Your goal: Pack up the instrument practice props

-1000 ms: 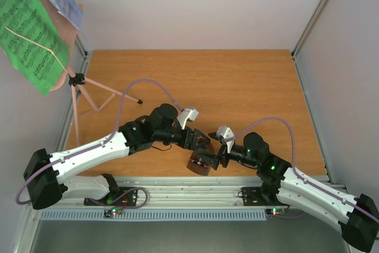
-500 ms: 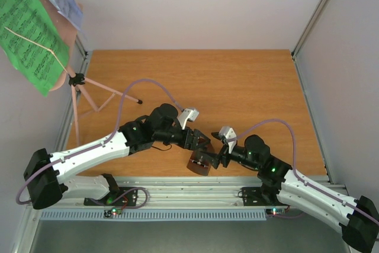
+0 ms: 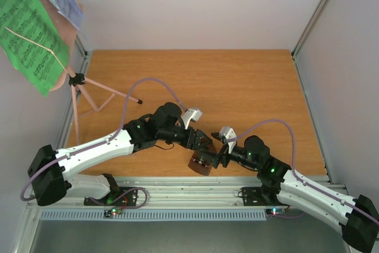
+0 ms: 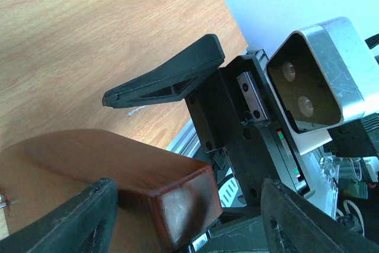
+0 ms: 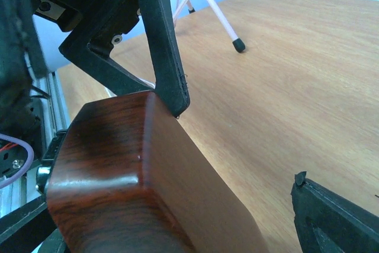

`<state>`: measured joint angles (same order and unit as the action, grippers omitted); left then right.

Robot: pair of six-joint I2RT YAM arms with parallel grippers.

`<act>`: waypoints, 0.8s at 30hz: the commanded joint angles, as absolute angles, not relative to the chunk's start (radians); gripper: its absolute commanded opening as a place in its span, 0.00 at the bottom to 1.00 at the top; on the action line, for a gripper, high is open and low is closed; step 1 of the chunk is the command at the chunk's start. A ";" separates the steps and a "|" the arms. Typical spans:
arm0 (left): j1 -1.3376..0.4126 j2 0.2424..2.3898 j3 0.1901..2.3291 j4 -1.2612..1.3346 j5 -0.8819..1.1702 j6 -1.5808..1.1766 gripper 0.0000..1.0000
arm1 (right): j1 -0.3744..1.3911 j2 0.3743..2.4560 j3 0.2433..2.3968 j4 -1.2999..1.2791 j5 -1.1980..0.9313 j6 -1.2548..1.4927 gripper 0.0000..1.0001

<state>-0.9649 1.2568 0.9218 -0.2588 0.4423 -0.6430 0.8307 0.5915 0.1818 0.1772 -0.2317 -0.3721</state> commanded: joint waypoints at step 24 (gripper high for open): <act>-0.968 1.256 0.945 -0.257 0.478 -0.614 0.64 | 0.836 0.545 0.144 0.196 -0.198 -0.344 0.78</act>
<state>-0.9646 1.2568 0.9218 -0.2794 0.4461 -0.6346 0.8326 0.5392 0.1455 0.1799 -0.2317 -0.3550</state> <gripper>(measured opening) 0.644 0.802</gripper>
